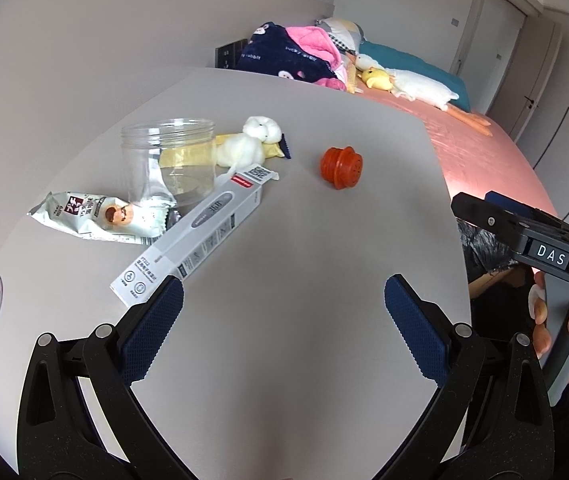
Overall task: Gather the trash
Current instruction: 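Move the left gripper to the thermometer box while the right gripper approaches the orange cap, then grasp the white thermometer box with the left gripper while the right gripper grasps the orange cap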
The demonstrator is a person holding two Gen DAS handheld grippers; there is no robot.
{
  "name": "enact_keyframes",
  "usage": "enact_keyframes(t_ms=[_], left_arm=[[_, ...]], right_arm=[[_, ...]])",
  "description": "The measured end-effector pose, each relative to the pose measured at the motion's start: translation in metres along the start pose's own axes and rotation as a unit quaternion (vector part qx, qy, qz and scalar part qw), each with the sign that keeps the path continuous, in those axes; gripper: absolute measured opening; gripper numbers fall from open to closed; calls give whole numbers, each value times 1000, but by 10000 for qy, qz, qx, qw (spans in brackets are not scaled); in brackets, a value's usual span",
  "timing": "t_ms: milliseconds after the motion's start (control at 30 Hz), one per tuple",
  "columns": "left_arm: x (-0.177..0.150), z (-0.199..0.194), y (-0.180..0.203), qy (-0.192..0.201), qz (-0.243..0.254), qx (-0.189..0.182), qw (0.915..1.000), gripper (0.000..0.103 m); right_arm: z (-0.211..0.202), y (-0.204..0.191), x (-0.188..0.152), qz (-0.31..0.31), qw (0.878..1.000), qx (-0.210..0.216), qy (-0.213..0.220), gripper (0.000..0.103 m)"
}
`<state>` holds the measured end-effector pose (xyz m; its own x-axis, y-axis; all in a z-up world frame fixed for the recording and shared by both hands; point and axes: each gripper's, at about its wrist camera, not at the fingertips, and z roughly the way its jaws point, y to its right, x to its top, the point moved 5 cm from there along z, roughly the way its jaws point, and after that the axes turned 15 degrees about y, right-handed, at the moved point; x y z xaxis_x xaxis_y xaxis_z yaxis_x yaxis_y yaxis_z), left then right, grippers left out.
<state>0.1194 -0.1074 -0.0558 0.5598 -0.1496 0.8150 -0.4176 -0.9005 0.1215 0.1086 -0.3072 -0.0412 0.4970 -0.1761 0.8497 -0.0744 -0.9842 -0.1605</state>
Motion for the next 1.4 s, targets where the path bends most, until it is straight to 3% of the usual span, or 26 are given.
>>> enact_keyframes(t_ms=[733, 1033, 1267, 1400], left_arm=[[1, 40, -60, -270, -22, 411, 9988, 97], [-7, 59, -70, -621, -155, 371, 9973, 75], [-4, 63, -67, -592, -287, 282, 9974, 74], [-2, 68, -60, -578, -196, 273, 9978, 71]], right_arm=[[76, -41, 13, -69, 9984, 386, -408, 89], [108, -56, 10, -68, 9972, 418, -608, 85], [123, -56, 5, -21, 9971, 315, -689, 84], [126, -54, 4, -116, 9973, 223, -691, 59]])
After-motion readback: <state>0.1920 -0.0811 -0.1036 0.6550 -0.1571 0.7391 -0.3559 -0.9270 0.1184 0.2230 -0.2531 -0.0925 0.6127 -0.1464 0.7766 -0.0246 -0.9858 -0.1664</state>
